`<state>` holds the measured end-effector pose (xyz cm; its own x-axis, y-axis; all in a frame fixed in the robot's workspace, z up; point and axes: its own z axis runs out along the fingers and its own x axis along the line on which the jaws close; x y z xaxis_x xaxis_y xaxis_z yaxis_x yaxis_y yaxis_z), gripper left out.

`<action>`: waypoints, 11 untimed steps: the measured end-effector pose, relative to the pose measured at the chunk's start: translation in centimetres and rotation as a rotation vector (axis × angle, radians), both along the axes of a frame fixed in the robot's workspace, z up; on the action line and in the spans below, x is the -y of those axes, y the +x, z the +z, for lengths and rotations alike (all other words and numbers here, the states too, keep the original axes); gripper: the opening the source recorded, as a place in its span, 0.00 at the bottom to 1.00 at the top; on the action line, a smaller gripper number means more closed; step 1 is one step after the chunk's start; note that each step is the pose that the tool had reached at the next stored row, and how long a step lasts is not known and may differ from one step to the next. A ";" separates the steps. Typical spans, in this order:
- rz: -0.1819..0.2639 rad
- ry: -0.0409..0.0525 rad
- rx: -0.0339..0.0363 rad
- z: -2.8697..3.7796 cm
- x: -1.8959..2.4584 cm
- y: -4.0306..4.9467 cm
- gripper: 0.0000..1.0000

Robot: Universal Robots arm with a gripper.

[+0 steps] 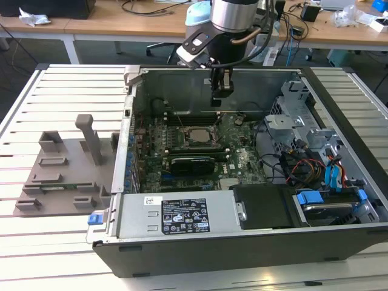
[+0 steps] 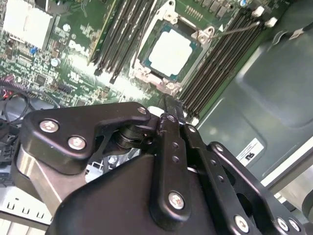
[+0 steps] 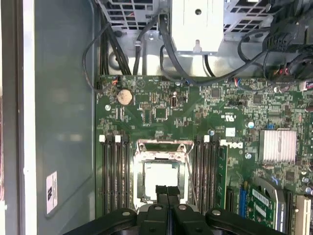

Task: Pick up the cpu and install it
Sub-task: 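Close the cpu cover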

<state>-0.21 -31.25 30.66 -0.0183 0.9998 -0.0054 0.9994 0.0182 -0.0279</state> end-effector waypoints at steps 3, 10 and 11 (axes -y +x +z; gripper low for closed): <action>0.000 0.0000 -0.0001 -0.01 -0.01 0.84 0.11; 0.000 0.0001 -0.0001 -0.07 0.00 2.34 0.11; 0.000 0.0001 -0.0001 -0.08 0.00 2.53 0.11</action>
<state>2.32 -31.25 30.58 -0.0185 0.9998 -0.0053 0.9994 0.0184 -0.0280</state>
